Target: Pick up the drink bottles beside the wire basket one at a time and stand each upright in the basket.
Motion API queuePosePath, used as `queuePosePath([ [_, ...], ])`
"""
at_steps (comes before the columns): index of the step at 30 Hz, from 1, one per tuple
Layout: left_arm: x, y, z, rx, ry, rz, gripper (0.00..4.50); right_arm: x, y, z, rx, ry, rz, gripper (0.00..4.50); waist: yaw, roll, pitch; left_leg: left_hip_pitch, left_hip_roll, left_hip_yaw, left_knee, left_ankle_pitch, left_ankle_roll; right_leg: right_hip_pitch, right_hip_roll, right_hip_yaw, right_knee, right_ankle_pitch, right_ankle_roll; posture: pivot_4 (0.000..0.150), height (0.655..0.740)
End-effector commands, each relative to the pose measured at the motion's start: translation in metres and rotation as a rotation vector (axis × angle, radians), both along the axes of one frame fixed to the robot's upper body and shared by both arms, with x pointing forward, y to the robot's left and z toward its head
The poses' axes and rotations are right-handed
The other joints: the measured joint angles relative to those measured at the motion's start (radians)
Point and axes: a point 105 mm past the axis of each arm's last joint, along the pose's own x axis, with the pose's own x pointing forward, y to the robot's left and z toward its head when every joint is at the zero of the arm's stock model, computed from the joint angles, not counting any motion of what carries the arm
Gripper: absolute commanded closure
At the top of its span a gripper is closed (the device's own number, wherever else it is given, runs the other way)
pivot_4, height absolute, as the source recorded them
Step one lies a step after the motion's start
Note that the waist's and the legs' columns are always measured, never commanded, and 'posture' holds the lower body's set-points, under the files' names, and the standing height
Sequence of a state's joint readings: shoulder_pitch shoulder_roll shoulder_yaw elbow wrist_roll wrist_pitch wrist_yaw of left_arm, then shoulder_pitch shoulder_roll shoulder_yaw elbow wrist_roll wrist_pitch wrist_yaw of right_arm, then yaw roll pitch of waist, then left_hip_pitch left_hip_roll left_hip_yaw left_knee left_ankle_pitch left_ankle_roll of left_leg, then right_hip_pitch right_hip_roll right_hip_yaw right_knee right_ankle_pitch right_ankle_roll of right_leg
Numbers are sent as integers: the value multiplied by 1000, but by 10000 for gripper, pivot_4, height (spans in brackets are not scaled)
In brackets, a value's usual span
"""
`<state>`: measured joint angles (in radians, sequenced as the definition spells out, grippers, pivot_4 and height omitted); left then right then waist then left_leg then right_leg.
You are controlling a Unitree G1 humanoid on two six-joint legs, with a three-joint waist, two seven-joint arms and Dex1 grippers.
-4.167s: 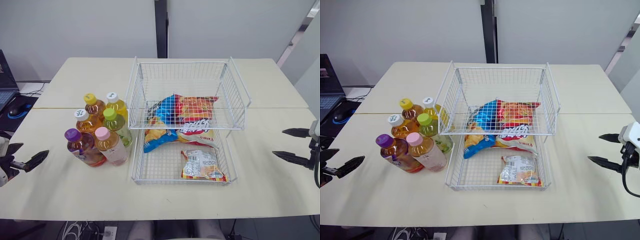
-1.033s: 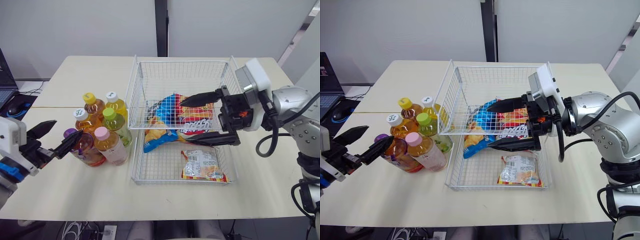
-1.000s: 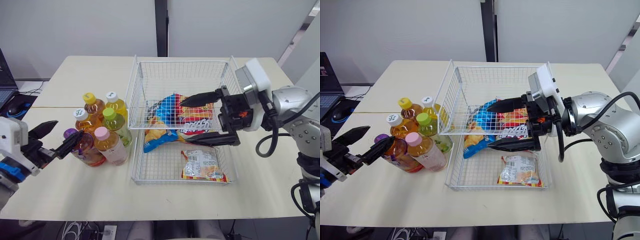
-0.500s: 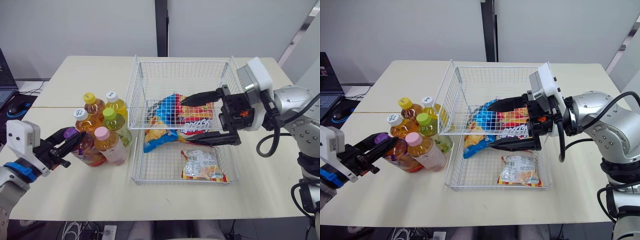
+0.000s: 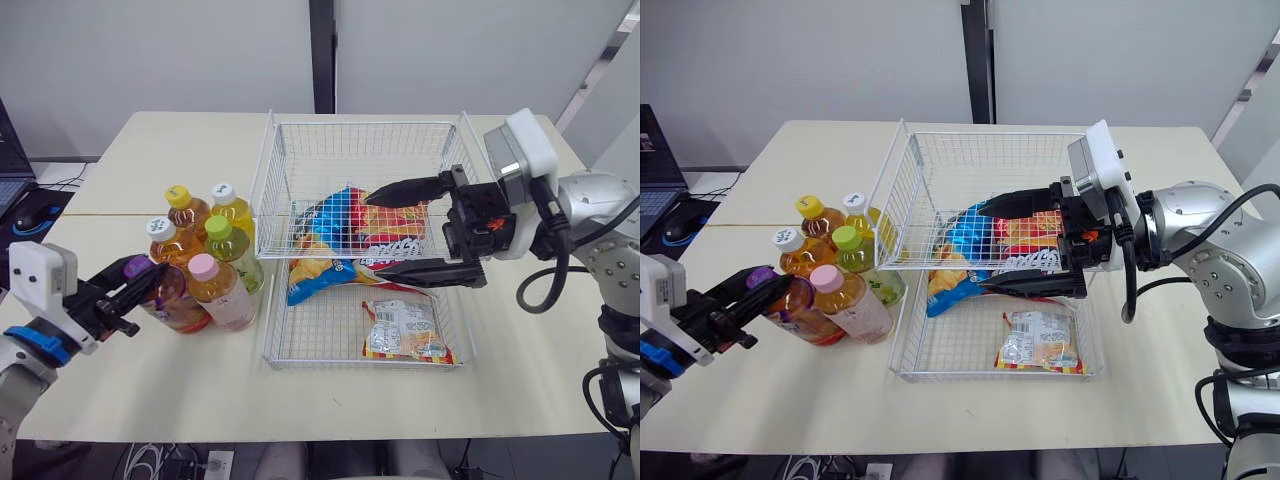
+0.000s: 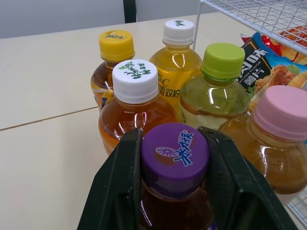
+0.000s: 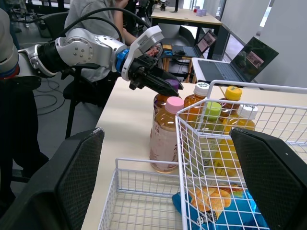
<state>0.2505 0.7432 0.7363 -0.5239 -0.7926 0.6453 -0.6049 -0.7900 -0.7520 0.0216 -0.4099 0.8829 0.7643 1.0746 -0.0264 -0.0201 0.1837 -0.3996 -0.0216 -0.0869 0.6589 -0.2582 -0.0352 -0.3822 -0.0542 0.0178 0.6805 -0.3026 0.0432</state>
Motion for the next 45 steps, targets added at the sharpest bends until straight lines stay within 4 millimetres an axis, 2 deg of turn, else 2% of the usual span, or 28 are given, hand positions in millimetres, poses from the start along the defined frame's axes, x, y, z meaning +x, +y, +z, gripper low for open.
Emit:
queuePosePath([
  [1, -12, 1, 30, 63, -78, -3, 31354, 1, -2, 14, 35, -58, -5, 0, -2, 0, 0, 0, 0, 0, 0, 0, 0, -1, 0, 0, 0, 0, 0, 1500, 7400],
  [5, -22, 1, 43, 80, -67, -24, 31354, -3, -27, 16, 34, -57, -9, 0, 3, -2, 1, -1, 0, 0, 0, 0, 0, -2, 0, 0, 0, 0, 0, 1500, 7400],
  [14, -39, 9, 90, 128, -97, -36, 31354, 1, -20, 25, 55, -53, 28, 0, -1, -1, 2, -1, 0, 1, 0, 0, 0, -2, 0, 0, 0, 0, 0, 1500, 7400],
  [20, -50, 21, 131, 102, -123, -33, 31354, 6, -25, 28, 60, -62, 31, 0, -3, -1, 3, -2, 0, 1, -1, 0, 0, -3, 0, 0, 0, 0, 0, 1500, 7400],
  [23, -51, 23, 159, 118, -168, -53, 31354, 7, -27, 28, 57, -68, 29, 0, -4, -1, 3, -1, 0, 2, -1, 0, 0, -3, 1, 0, 0, 0, 0, 1500, 7400],
  [26, -45, 13, 186, 133, -212, -121, 31354, 8, -28, 28, 53, -78, 13, 0, -3, -3, 4, -1, 0, 1, -1, 0, 0, -4, 1, -1, 0, 0, 0, 1500, 7400],
  [31, -32, -5, 216, 102, -241, -236, 31354, 7, -31, 28, 45, -101, -30, 0, -3, -2, 5, -2, -1, 3, -2, 0, 0, -4, 1, 1, 0, 0, 0, 1500, 7400],
  [37, -13, -49, 241, 80, -275, -464, 31354, 4, -43, 27, 22, -119, -130, 0, -5, -3, 5, -2, 0, 4, -5, 0, 0, -6, 1, 2, 0, 0, 0, 1500, 7400],
  [40, -6, -61, 248, 59, -327, -539, 31354, 3, -48, 30, 27, -120, -180, 0, -5, -3, 6, -3, -1, 6, -7, 0, 0, -7, 1, 3, 0, 0, 0, 1500, 7400],
  [45, 19, -104, 282, 38, -377, -725, 31355, 0, -60, 31, 27, -131, -282, 0, 9, -5, 7, -10, -2, 3, 5, 1, 0, -7, 14, -2, 3, 0, 0, 1500, 7400],
])
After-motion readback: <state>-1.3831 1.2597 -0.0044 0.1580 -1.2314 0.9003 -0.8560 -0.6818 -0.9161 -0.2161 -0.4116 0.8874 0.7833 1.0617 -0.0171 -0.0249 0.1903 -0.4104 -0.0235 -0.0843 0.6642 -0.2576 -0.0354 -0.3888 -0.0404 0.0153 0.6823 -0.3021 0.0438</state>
